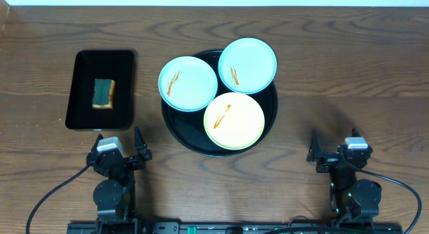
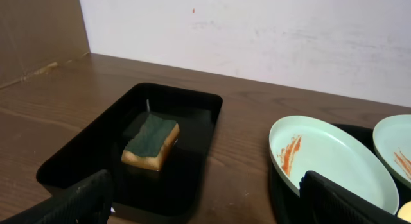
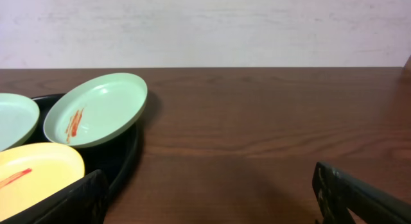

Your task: Clean dirty plates on tray and stack at the side

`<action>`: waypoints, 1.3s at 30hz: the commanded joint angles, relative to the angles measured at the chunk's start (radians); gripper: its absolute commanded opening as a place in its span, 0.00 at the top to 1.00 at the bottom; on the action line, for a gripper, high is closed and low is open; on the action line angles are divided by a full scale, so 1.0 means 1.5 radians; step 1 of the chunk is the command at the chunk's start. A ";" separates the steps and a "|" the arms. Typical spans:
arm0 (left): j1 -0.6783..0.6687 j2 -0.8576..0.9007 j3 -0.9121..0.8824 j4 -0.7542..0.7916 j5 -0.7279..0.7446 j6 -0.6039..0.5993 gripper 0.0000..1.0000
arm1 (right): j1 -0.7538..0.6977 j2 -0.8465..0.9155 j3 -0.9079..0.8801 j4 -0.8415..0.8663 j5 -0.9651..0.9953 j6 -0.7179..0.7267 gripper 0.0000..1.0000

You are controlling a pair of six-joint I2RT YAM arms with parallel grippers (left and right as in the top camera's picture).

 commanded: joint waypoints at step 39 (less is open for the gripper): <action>-0.003 0.055 0.081 -0.048 0.057 -0.011 0.07 | 0.000 0.140 0.126 0.003 -0.158 0.036 0.01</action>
